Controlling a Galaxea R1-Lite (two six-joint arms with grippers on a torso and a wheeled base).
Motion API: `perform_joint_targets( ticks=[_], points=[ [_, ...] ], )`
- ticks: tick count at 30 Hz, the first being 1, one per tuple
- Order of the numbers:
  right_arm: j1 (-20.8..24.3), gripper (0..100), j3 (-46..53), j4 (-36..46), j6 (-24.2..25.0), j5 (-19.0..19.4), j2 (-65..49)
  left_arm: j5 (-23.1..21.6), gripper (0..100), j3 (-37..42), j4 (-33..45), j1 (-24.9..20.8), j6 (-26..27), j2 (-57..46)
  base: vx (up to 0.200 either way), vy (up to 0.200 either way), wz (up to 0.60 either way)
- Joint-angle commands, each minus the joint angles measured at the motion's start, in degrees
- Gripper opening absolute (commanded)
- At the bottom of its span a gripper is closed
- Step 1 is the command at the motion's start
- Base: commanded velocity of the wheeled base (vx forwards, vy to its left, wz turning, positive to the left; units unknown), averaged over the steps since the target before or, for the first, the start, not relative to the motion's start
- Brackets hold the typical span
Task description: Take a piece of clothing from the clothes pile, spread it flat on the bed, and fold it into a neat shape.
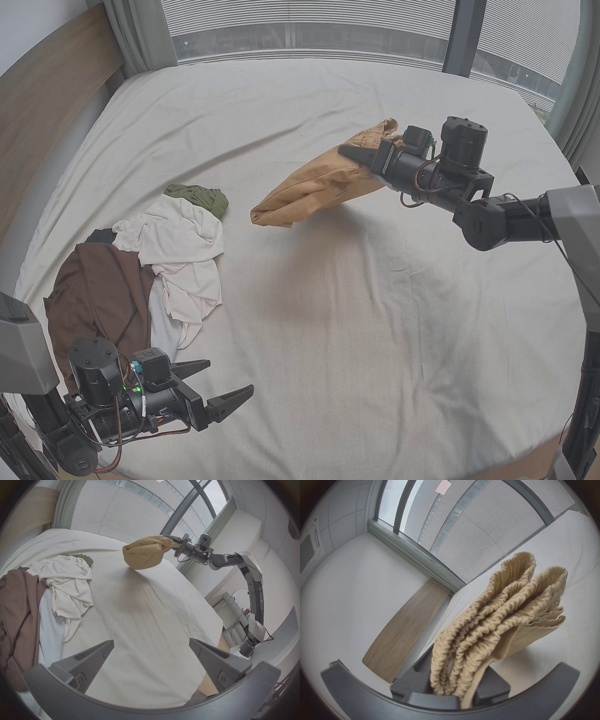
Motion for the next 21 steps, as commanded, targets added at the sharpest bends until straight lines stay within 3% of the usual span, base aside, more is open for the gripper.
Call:
perform_joint_targets(
  ticks=[1, 9, 10, 15, 21],
  points=[
    [-0.5, 0, -0.3, -0.3, -0.4, 0.0, 6.1, 0.0, 100, 1.0, -0.1, -0.2, -0.1, 0.2, 0.000, 0.000, 0.00],
    [-2.8, 0, 15.0, -3.0, -3.6, 2.8, 1.6, 0.0, 100, 1.0, -0.1, -0.2, -0.9, 0.2, 0.000, 0.000, 0.00],
    [-4.0, 0, 21.3, -6.4, -3.6, 3.0, -0.2, 0.0, 100, 1.0, -0.1, -0.4, -0.9, 0.3, 0.000, 0.000, 0.00],
    [-5.9, 0, 29.9, -13.6, -3.6, 3.9, -0.7, 0.0, 100, 1.0, -0.1, -1.1, -0.9, 0.7, 0.000, 0.000, 0.00],
    [-5.9, 0, 35.4, -20.9, -3.2, 3.9, 0.2, 0.0, 100, 1.0, -0.1, -1.4, -0.9, 1.0, 0.000, 0.000, 0.00]
  ],
)
